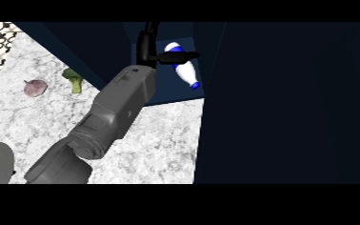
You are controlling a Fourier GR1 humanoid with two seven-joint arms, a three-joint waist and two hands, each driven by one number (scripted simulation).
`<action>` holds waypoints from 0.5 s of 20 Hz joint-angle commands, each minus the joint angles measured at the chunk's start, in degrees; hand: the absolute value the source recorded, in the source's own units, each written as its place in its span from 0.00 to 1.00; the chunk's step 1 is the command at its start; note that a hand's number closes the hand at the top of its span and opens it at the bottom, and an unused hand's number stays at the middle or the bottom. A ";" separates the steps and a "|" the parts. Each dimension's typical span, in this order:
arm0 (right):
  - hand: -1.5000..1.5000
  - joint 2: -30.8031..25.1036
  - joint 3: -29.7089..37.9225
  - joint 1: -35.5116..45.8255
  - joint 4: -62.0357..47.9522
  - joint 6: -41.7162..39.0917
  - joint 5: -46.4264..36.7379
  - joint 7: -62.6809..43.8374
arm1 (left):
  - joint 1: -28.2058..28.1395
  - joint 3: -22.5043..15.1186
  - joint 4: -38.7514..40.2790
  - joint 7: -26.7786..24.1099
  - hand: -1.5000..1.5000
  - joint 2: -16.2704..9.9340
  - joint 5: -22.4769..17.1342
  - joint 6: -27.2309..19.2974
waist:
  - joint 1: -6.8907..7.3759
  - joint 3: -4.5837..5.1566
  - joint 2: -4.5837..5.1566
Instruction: Pick up the bottled water, place it into the cabinet and close the cabinet
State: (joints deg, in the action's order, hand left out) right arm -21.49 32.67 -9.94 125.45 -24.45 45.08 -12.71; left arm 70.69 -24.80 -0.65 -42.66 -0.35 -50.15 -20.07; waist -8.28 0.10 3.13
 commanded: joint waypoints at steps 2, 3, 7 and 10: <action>0.00 0.56 -0.19 -0.07 1.96 1.47 -0.42 -0.79 | -1.25 -0.45 -1.47 -4.05 1.00 0.33 0.83 2.60 | 0.77 0.06 -0.34; 0.00 -0.25 0.23 0.84 -0.79 -0.07 -0.97 0.17 | -0.51 -0.12 -2.04 -4.27 1.00 0.34 0.62 2.52 | 1.56 -0.02 -0.45; 0.00 0.02 0.47 0.27 0.00 0.41 -0.70 -0.57 | -0.83 1.23 -3.94 -4.80 1.00 0.34 -0.36 3.73 | 1.94 -0.02 -0.95; 0.00 -0.76 1.16 0.31 -1.25 -1.01 -0.96 -0.38 | -4.99 1.08 -6.07 -7.10 1.00 0.35 -0.23 3.98 | 3.05 -0.06 -1.63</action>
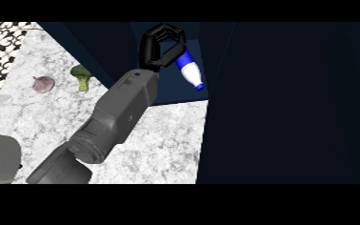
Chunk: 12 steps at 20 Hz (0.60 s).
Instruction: Pick up the bottled water, place it into the cabinet and close the cabinet
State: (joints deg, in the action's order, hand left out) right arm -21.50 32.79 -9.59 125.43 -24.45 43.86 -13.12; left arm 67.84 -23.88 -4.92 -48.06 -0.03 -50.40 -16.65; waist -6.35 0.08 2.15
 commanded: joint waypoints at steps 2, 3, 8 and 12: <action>0.00 -0.64 -0.10 0.59 0.59 -0.30 -0.50 -0.75 | -4.03 -0.45 -5.24 0.21 1.00 0.03 -0.33 0.45 | 0.76 -0.02 -0.80; 0.00 0.25 0.69 -2.70 1.85 -2.17 0.04 -0.73 | -3.32 0.41 -5.22 1.05 1.00 0.03 -1.09 0.56 | 1.20 -0.04 -1.12; 0.00 1.02 0.39 -3.37 5.67 -0.91 0.52 -2.86 | -9.89 -2.42 -11.58 -0.10 1.00 0.03 -1.47 1.71 | 2.63 -0.05 -1.60; 0.00 -1.27 -0.27 -1.10 4.80 -1.08 0.49 -4.69 | -17.76 -5.19 -18.52 0.18 1.00 0.03 -3.57 4.51 | 3.89 -0.04 -1.86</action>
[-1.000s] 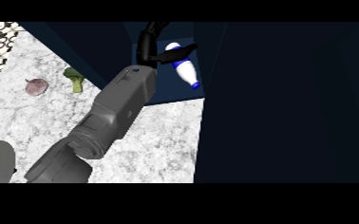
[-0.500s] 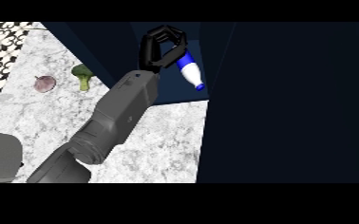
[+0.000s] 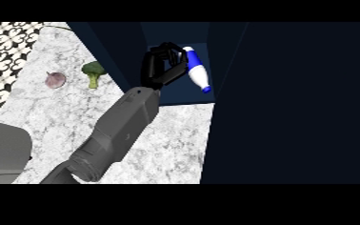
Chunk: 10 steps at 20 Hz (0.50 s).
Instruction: Pick up the bottled water, place it into the cabinet and close the cabinet
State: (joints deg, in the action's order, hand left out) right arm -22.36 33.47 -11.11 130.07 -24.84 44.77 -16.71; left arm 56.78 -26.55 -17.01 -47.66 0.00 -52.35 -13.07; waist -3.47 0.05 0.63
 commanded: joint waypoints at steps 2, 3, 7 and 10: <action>1.00 -0.61 0.97 -1.82 1.03 -2.72 2.49 -1.70 | -6.39 -1.79 -7.08 0.52 1.00 0.00 -1.43 2.87 | 1.75 -0.03 -0.56; 1.00 0.71 -0.73 -2.66 4.43 -0.79 1.84 -3.49 | -8.44 -3.18 -9.55 0.19 1.00 0.00 -1.26 2.82 | 2.02 -0.02 -0.67; 1.00 -1.67 1.52 -3.33 7.12 -0.48 6.28 -6.28 | -13.16 -4.09 -14.53 1.66 1.00 0.00 0.48 4.45 | 3.12 -0.02 -0.95; 1.00 1.68 -1.59 -7.00 10.88 -3.12 6.63 -5.92 | -17.55 -4.62 -17.26 1.49 1.00 -2.35 1.24 9.20 | 3.04 -0.03 -0.99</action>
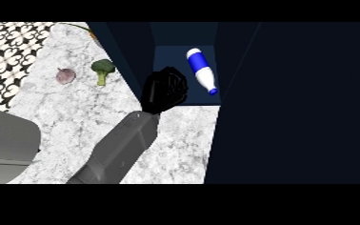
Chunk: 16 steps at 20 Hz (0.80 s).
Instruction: Pick up the bottled water, place it into the cabinet and close the cabinet
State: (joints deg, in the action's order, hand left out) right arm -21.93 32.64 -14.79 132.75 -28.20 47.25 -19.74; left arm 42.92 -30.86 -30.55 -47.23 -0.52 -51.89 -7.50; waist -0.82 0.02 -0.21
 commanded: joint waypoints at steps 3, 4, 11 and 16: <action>1.00 1.57 -1.77 -3.72 9.53 0.91 2.68 -3.50 | -11.44 -3.59 -13.88 1.98 1.00 -2.99 2.75 0.58 | 1.15 -0.02 -0.42; 1.00 4.71 -2.52 -6.05 11.62 -0.63 0.41 -1.63 | -14.02 -4.43 -14.30 0.28 1.00 -3.22 3.48 1.46 | 0.82 -0.03 -0.43; 1.00 1.34 -5.71 -1.34 12.79 5.12 0.00 -4.13 | -23.53 -6.06 -29.34 5.16 0.00 -13.89 4.55 3.48 | 1.28 0.01 -0.33; 1.00 -0.86 -10.23 -0.61 14.51 2.54 -3.10 -4.44 | -31.33 -7.60 -39.46 6.73 0.00 -20.14 3.79 6.10 | 2.01 0.02 -0.66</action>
State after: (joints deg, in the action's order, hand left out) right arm -22.67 24.22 -13.60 134.44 -26.62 48.13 -21.34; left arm 17.31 -37.62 -63.12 -41.34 -15.74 -48.09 -2.91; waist 0.78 0.04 -0.72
